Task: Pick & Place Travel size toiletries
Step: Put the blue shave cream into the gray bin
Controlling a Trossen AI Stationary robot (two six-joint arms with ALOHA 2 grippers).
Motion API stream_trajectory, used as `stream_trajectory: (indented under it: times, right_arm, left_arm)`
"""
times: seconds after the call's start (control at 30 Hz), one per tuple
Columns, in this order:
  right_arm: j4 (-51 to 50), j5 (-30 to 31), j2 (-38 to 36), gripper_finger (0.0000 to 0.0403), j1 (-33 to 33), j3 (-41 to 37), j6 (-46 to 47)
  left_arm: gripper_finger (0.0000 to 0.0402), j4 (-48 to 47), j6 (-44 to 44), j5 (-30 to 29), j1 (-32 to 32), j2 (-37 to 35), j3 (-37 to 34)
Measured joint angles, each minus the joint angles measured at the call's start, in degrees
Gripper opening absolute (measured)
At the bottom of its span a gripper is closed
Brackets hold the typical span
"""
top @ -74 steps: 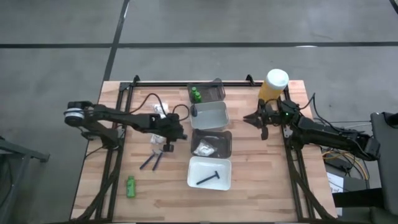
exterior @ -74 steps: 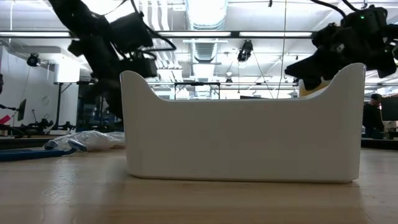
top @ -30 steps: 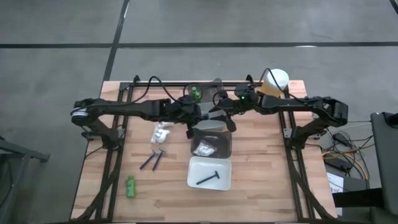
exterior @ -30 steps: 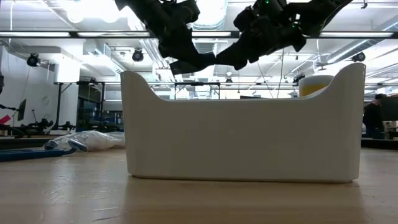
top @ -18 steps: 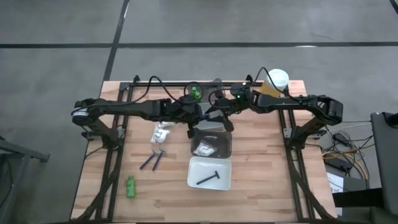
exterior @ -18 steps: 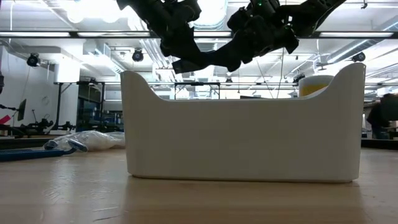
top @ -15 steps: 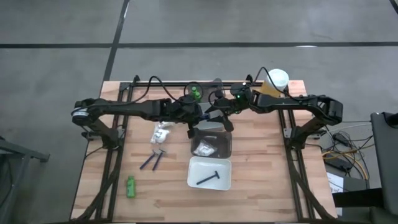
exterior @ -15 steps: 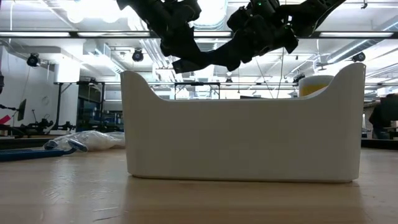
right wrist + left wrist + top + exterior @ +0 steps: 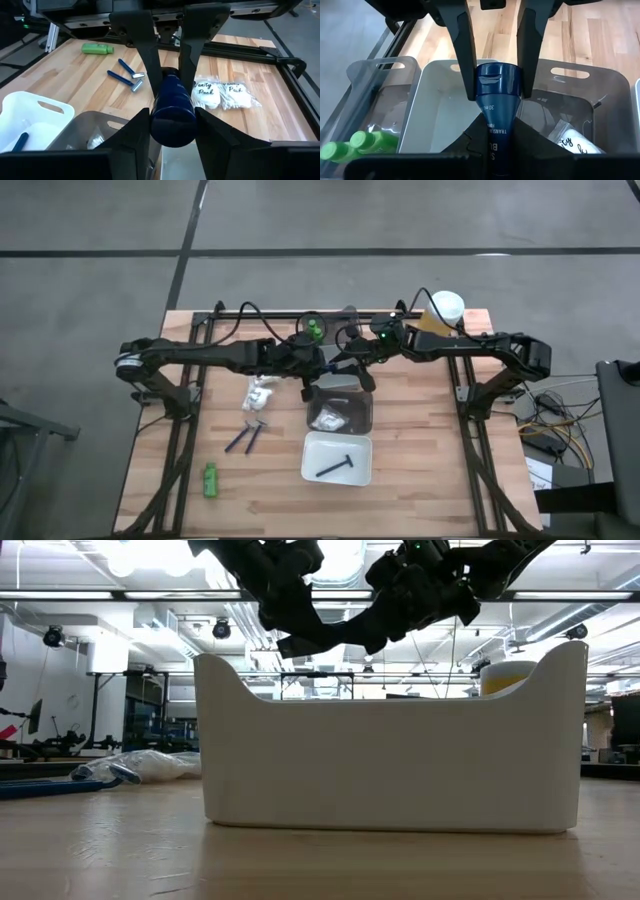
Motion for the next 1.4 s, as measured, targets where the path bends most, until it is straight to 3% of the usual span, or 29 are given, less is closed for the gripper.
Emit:
stream_trajectory:
  times: [0.23, 0.47, 0.57, 0.7, 0.87, 1.0, 1.27, 1.4]
  right_arm:
    - [-5.15, -0.72, -1.92, 0.0131, -1.56, -0.39, -0.88]
    - [-4.19, -6.97, -5.18, 0.0122, -6.0, -3.67, 1.71]
    - [-3.28, -7.52, -7.85, 0.0126, -7.79, -5.45, 3.29]
    - [-3.27, -7.69, -11.71, 0.0132, -9.44, -7.32, 4.47]
    - [-3.73, -8.72, -16.57, 0.0126, -10.32, -8.85, 4.73]
    - [-5.32, -9.96, -19.32, 0.0131, -10.97, -8.87, 5.39]
    - [-7.08, -10.79, -21.97, 0.0128, -11.17, -8.87, 6.68]
    - [-4.78, -11.06, -21.31, 0.0128, -11.06, -8.87, 8.56]
  left_arm:
    - [0.0114, -0.1, 5.09, 0.26, -0.02, -0.49, -0.04]
    - [0.0177, -2.35, 8.67, 0.02, -0.02, -1.44, -0.11]
    - [0.0182, -3.24, 10.19, -1.73, -0.23, -1.67, -0.35]
    - [0.0175, -1.96, 16.14, -8.37, -1.36, -2.13, -0.37]
    - [0.0163, 2.75, 22.14, -8.66, -2.12, -2.72, -2.17]
    - [0.0155, 17.12, 28.27, -8.46, -2.4, -5.96, -9.91]
    - [0.0152, 58.9, 35.19, -5.96, -1.35, -11.26, -30.29]
    - [0.0152, 66.51, 39.09, -2.88, -1.25, -9.72, -33.46]
